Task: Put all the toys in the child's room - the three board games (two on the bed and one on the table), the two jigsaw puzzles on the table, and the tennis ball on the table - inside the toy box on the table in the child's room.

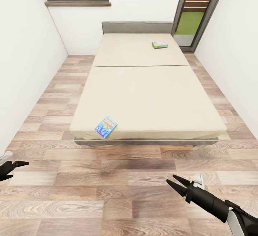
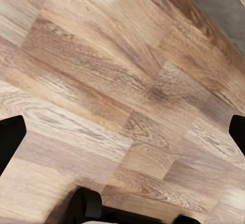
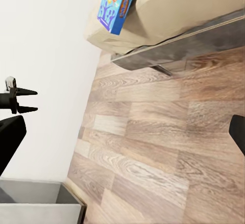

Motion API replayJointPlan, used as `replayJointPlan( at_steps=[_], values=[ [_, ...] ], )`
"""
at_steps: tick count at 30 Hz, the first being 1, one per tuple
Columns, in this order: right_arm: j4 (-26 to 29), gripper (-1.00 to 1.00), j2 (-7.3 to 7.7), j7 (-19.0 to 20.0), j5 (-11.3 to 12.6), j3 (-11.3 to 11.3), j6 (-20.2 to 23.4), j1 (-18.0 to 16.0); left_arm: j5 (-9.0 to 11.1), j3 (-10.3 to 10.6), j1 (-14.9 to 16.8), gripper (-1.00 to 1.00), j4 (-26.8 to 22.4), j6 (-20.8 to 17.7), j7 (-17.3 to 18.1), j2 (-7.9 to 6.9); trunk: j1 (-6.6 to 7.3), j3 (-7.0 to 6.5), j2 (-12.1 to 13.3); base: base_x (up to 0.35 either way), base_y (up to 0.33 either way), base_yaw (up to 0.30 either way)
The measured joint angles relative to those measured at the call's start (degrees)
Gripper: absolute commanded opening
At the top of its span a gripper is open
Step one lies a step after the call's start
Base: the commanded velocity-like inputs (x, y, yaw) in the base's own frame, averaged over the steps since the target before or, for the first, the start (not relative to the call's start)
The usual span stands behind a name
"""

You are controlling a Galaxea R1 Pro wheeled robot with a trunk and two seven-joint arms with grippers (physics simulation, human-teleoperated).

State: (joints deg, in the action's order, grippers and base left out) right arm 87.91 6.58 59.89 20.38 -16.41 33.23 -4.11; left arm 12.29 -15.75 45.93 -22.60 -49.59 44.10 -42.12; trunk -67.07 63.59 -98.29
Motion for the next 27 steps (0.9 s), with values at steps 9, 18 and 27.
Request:
replayJointPlan(
  at_steps=[9, 18, 27],
  values=[
    [0.0, 1.0, 0.0, 0.0, 0.0, 0.0, 0.0, 0.0, 0.0, 0.1, 0.0, 1.0, 0.0, 0.0, 0.0, 0.0, -1.98, 0.76, -3.6, 0.0, 0.0, 0.0],
    [0.1, 1.0, 0.0, -0.4, 0.0, 0.4, 0.0, 0.0, 0.0, 0.1, 0.0, 1.0, 0.0, 0.0, 0.0, 0.0, -3.08, 0.81, -5.6, 0.0, 0.0, 0.0],
    [0.1, 1.0, 0.0, -0.4, 0.0, 0.4, 0.0, 0.0, 0.0, 0.1, 0.0, 1.0, 0.0, 0.0, 0.0, 0.0, -3.08, -0.05, -5.6, 0.0, 0.0, 0.0]
  ],
)
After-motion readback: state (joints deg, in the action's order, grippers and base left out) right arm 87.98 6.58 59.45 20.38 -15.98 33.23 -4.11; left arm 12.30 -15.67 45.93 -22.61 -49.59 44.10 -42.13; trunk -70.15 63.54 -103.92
